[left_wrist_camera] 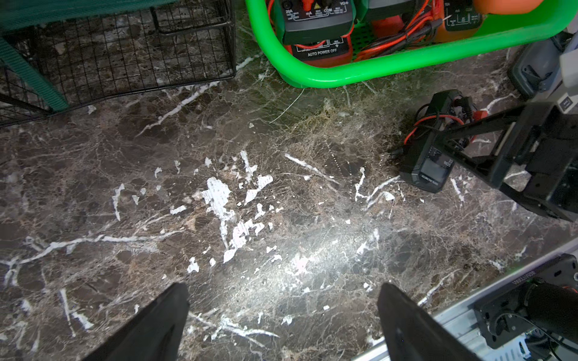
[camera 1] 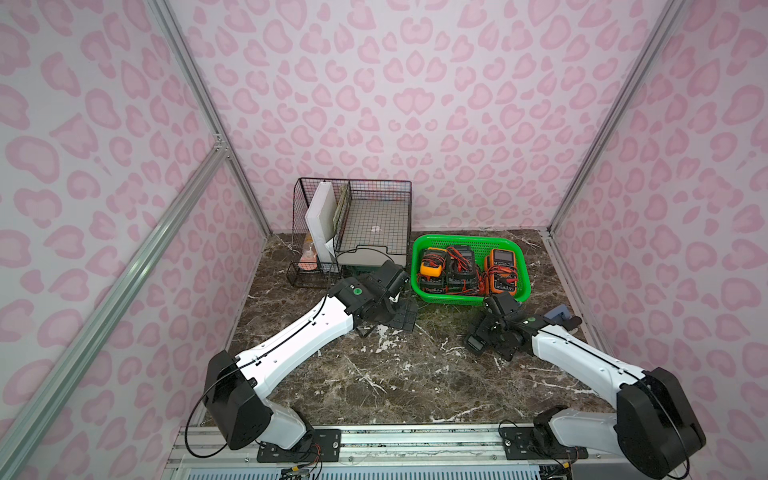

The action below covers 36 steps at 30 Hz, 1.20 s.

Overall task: Put the multimeter into the basket
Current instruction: Pick up the multimeter from the center of the board.

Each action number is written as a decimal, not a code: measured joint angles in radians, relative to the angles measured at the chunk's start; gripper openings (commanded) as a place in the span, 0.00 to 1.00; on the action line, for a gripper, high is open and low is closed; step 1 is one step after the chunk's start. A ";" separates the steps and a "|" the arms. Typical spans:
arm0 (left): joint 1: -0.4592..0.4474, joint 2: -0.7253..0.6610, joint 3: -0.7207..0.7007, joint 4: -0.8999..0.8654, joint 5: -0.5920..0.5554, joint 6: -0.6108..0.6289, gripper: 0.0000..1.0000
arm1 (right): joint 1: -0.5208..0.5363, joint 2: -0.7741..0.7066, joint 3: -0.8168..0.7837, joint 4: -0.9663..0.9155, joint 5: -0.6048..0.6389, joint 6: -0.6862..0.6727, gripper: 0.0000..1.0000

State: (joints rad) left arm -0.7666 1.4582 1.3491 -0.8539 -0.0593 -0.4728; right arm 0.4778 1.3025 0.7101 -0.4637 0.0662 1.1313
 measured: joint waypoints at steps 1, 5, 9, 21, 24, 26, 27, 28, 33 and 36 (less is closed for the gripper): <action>0.002 -0.005 -0.004 -0.001 -0.002 0.000 0.98 | 0.000 0.015 0.007 0.001 0.001 -0.002 0.99; 0.009 -0.020 -0.019 -0.001 -0.003 0.000 0.98 | 0.001 0.088 0.038 0.010 0.008 -0.018 0.99; 0.013 -0.027 -0.024 -0.007 -0.006 0.000 0.98 | 0.002 0.147 0.058 0.025 0.006 -0.037 0.99; 0.018 -0.026 -0.018 -0.008 -0.006 -0.020 0.99 | 0.007 0.143 0.036 0.056 -0.031 -0.070 0.56; 0.018 -0.016 -0.010 -0.009 -0.005 -0.022 0.98 | 0.011 0.106 0.023 0.052 -0.038 -0.070 0.52; 0.018 -0.011 0.000 -0.008 -0.005 -0.024 0.98 | 0.013 0.071 0.017 0.047 -0.045 -0.070 0.51; 0.018 -0.009 0.004 -0.008 -0.004 -0.026 0.98 | 0.015 0.058 0.015 0.044 -0.045 -0.070 0.51; 0.018 -0.006 0.009 -0.008 -0.004 -0.026 0.99 | 0.018 0.038 0.013 0.039 -0.046 -0.070 0.51; 0.021 0.018 0.048 -0.010 -0.001 -0.044 0.99 | 0.020 -0.064 0.005 0.004 -0.053 -0.070 0.50; 0.023 0.035 0.076 -0.009 0.003 -0.050 0.98 | 0.020 -0.122 0.002 -0.031 -0.060 -0.082 0.50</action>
State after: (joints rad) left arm -0.7441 1.4929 1.4246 -0.8631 -0.0559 -0.5224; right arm 0.4980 1.1809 0.7116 -0.4942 0.0063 1.0496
